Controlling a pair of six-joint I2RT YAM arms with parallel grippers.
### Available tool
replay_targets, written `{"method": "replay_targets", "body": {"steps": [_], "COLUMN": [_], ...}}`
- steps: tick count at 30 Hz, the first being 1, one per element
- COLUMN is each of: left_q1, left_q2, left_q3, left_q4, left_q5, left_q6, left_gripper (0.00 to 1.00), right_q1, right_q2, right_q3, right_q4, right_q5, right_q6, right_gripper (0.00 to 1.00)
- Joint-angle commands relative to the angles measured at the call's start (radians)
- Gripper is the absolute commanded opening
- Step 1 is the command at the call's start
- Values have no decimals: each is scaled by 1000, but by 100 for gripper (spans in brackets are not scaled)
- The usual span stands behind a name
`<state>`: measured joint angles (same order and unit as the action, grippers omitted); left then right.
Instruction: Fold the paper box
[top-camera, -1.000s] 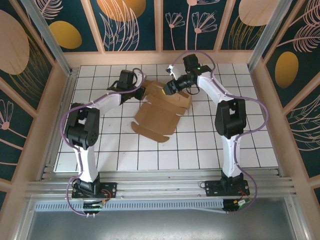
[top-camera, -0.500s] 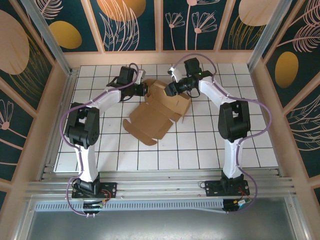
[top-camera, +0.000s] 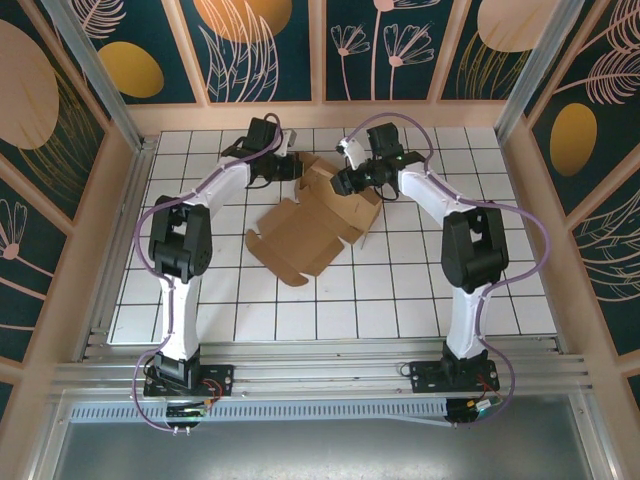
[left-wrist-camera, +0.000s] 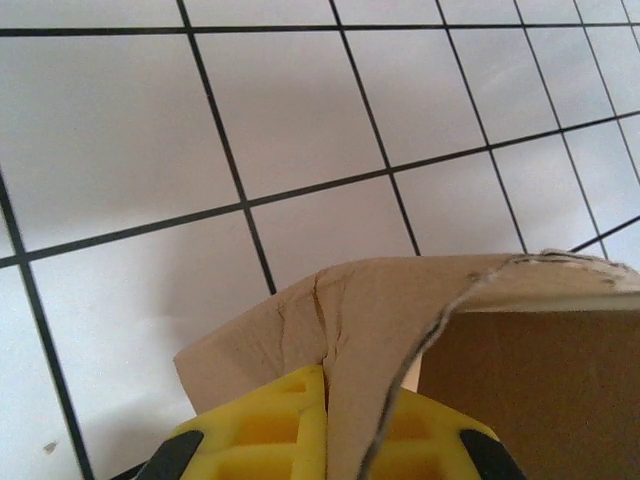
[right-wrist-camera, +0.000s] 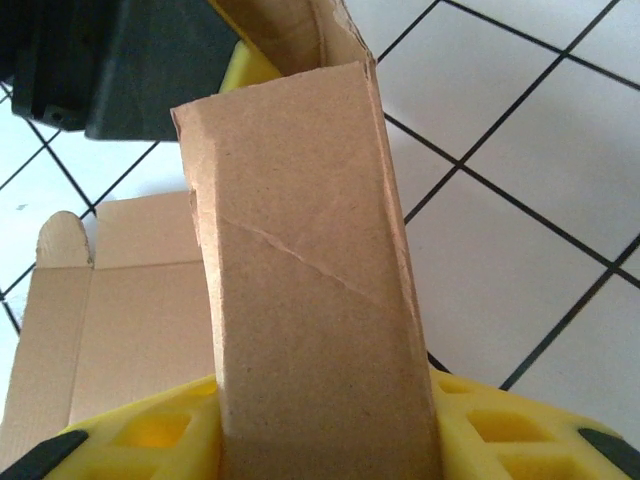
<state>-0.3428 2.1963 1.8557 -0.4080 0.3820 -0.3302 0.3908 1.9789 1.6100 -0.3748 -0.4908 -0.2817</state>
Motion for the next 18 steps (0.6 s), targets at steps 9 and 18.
{"method": "replay_targets", "body": {"steps": [9, 18], "left_q1": [-4, -9], "left_q2": [-67, -99], "left_q3": [-153, -337], "left_q4": [55, 182], "left_q5": [191, 298], "left_q6": [-79, -80], "left_gripper": [6, 12], "right_q1": [11, 34], "right_q2": [-65, -118], "right_q3": [-67, -139], "right_q4": [92, 171], "right_q5": [94, 182], "right_q6": [46, 40], "right_gripper": [44, 45]}}
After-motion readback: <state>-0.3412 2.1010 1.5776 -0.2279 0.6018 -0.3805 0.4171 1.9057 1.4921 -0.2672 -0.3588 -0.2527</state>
